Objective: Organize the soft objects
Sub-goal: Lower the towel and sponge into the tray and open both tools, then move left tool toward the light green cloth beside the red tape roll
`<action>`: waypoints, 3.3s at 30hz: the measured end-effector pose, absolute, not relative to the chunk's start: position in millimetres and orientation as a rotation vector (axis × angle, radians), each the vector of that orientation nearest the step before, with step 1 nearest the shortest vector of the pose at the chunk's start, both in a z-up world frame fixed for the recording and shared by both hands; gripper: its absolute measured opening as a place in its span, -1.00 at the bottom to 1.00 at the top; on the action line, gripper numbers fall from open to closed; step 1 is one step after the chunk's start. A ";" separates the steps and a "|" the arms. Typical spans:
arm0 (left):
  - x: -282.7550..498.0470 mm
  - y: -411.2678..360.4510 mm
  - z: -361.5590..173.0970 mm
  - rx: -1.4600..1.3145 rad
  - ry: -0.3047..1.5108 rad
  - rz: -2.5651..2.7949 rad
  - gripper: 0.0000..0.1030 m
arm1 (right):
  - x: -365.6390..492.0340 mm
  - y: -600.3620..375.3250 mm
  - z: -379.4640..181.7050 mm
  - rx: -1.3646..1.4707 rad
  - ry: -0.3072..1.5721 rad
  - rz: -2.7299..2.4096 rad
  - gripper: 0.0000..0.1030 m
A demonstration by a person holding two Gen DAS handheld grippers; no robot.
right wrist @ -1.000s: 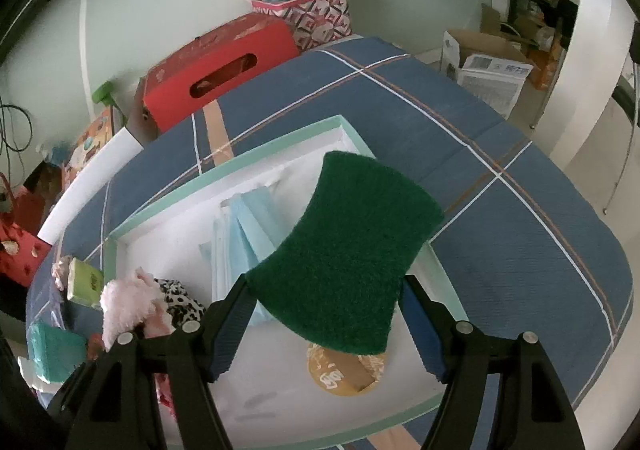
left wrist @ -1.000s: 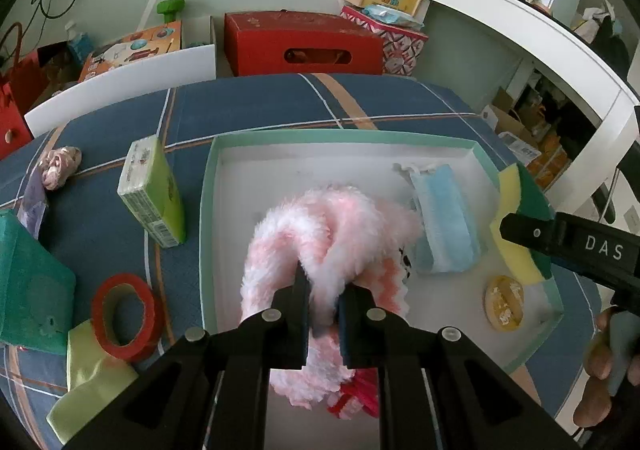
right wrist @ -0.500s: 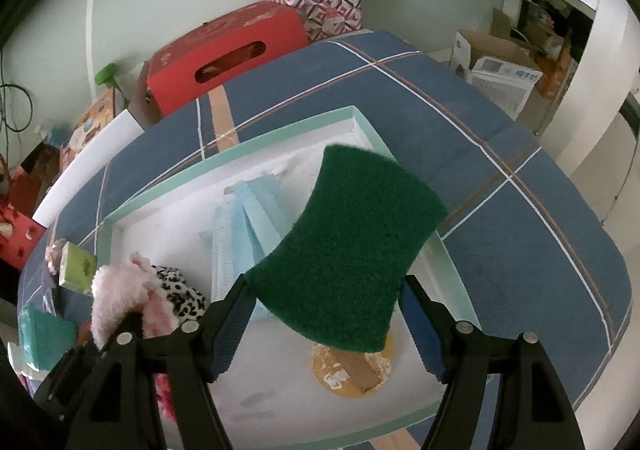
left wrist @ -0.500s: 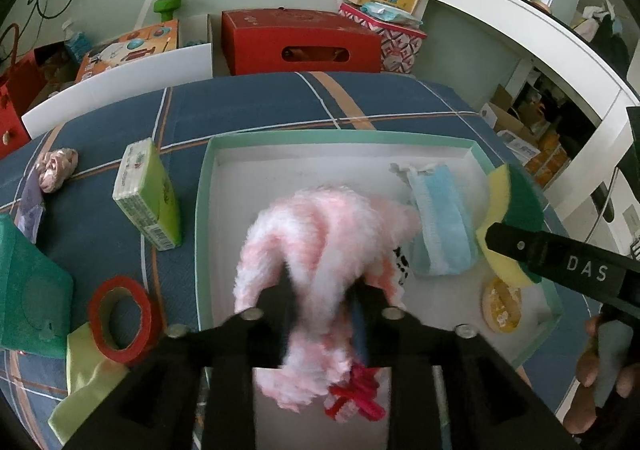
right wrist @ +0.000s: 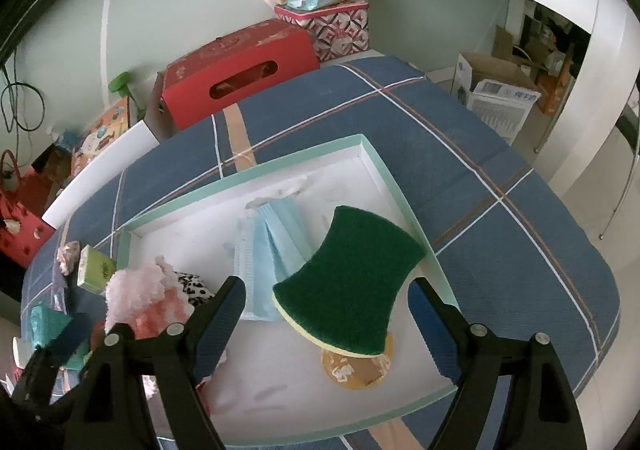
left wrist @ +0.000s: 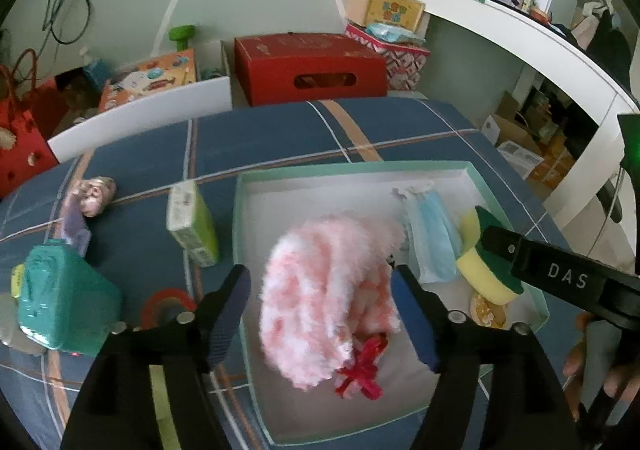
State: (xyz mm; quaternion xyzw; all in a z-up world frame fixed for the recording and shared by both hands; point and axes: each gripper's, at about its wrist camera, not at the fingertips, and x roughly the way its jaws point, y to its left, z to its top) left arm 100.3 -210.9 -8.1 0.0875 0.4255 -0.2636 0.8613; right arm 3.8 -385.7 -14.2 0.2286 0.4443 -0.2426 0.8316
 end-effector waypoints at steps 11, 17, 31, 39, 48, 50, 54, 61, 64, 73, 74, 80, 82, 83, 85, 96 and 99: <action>110.1 -182.9 -8.0 0.119 0.934 -0.432 0.93 | 6.8 -380.7 -16.9 0.488 0.946 -0.499 0.76; 120.4 -157.9 -10.0 0.058 0.964 -0.337 0.93 | 7.0 -380.7 -17.4 0.496 0.944 -0.498 1.00; 122.9 -99.9 11.8 -0.024 0.965 -0.245 0.93 | 16.3 -350.4 -1.9 0.461 0.927 -0.402 1.00; 122.9 -62.0 14.4 -0.041 0.982 -0.159 0.93 | 24.2 -304.6 13.2 0.417 0.904 -0.281 1.00; 113.1 -37.2 -2.5 -0.078 1.026 -0.134 0.93 | 28.2 -245.1 4.9 0.345 0.951 -0.170 1.00; 111.6 -33.7 -7.7 -0.083 1.038 -0.127 0.93 | 26.8 -234.1 0.2 0.334 0.969 -0.152 1.00; 108.5 -27.4 -19.0 -0.095 1.070 -0.117 0.93 | 25.5 -216.3 -7.0 0.313 0.993 -0.124 1.00; 109.1 -18.6 -34.9 -0.120 1.122 -0.107 0.93 | 27.6 -202.2 -17.7 0.277 1.033 -0.104 1.00; 112.6 -15.0 -41.5 -0.133 1.138 -0.094 0.93 | 29.0 -199.9 -20.0 0.265 1.039 -0.102 1.00; 123.5 -13.3 -62.5 -0.116 1.168 -0.080 0.94 | 30.7 -200.1 -23.8 0.245 1.050 -0.114 1.00; 124.5 -13.9 -65.2 -0.116 1.180 -0.087 0.93 | 30.6 -200.3 -23.8 0.243 1.050 -0.115 1.00; 130.4 -23.7 -77.0 -0.067 1.219 -0.110 0.93 | 30.0 -204.2 -22.4 0.247 1.044 -0.122 1.00; 131.7 -28.3 -79.5 -0.049 1.227 -0.124 0.93 | 29.7 -205.3 -21.9 0.248 1.042 -0.124 1.00; 132.1 -30.9 -80.4 -0.041 1.230 -0.132 0.94 | 29.6 -205.9 -21.6 0.249 1.041 -0.124 1.00; 132.9 -38.0 -83.2 -0.020 1.243 -0.152 0.93 | 29.4 -206.7 -21.0 0.251 1.039 -0.124 1.00; 137.0 -59.6 -93.2 0.050 1.266 -0.152 0.93 | 29.0 -208.9 -19.2 0.249 1.032 -0.122 1.00; 137.4 -64.8 -94.9 0.059 1.266 -0.142 0.93 | 28.8 -208.5 -18.2 0.247 1.030 -0.121 1.00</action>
